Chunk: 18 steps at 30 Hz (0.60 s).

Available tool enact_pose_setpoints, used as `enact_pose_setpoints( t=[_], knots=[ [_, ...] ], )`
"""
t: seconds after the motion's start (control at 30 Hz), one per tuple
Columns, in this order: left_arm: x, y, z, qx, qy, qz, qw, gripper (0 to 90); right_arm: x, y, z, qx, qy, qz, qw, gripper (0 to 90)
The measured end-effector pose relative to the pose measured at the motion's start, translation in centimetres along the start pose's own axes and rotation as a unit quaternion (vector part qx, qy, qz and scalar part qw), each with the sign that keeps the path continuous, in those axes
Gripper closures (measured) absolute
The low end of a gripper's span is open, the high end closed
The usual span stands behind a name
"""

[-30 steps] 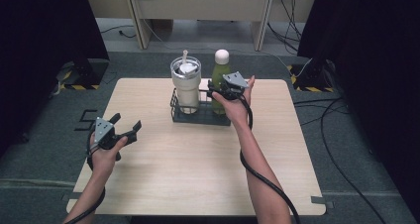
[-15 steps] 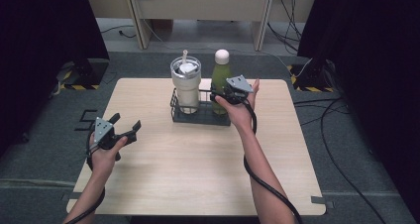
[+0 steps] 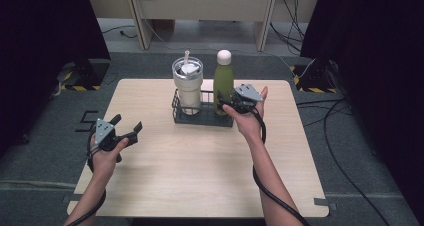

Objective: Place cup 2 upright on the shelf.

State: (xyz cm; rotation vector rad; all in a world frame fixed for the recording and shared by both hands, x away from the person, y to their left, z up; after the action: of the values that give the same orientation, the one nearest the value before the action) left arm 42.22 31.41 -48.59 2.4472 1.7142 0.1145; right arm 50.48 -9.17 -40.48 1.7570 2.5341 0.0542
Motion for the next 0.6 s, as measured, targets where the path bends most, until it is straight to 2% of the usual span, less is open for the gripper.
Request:
enact_pose_setpoints(
  t=[0.6],
  knots=[
    [0.2,-0.2,-0.1,0.001,0.001,-0.003,1.0,11.2,-1.3,-3.9,1.6,0.008,-0.004,0.011,0.9999,13.2]
  ],
)
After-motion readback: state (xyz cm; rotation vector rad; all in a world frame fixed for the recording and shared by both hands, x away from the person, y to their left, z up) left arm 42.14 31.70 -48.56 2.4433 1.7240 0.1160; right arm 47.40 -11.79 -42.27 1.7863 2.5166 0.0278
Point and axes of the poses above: each handheld gripper's, and its own axes: y roughly forward along the jaws, z roughly out of its underside, x roughly to its left, the point moved 1 cm from there along y, roughly forward along the jaws, and after that the axes turned 15 degrees about -x, right-handed, at the moved point
